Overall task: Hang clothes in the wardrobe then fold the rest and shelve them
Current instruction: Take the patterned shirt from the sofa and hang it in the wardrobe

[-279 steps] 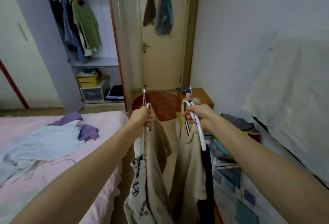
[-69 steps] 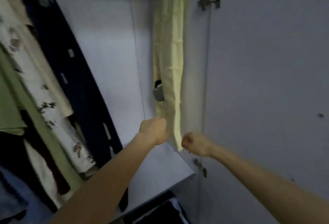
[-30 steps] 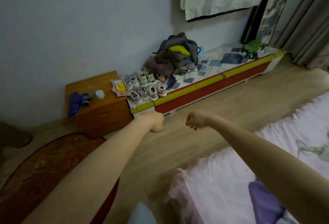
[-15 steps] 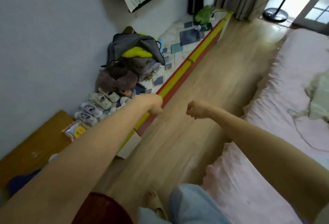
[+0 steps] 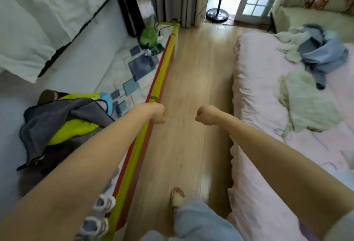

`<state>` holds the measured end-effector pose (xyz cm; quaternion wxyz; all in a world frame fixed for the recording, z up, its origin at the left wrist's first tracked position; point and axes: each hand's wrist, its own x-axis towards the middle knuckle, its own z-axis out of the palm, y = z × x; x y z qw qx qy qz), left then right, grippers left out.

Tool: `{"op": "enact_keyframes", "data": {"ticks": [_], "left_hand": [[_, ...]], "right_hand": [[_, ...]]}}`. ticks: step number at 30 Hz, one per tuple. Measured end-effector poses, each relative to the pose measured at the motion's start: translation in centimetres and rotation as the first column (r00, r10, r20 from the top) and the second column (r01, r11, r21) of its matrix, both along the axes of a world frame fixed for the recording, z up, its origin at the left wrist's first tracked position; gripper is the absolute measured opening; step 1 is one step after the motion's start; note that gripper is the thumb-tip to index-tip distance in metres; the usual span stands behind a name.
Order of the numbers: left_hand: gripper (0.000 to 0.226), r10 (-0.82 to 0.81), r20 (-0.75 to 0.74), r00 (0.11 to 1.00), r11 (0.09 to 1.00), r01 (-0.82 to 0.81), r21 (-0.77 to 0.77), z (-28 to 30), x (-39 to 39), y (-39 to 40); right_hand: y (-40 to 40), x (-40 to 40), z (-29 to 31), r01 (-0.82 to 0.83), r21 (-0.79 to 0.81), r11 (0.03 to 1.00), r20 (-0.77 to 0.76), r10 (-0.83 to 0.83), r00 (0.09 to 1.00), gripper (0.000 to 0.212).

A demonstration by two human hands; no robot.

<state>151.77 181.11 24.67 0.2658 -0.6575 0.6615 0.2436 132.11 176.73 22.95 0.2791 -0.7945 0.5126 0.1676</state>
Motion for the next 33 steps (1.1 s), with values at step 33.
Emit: {"op": "enact_keyframes", "data": {"ticks": [33], "left_hand": [[0.043,-0.510,-0.106,0.853,0.860,0.510,-0.036,1.7,-2.4,-95.1]], "right_hand": [[-84.2,-5.2,-1.6,0.654,0.021,0.756,0.094,-0.653,0.752,0.028]]}}
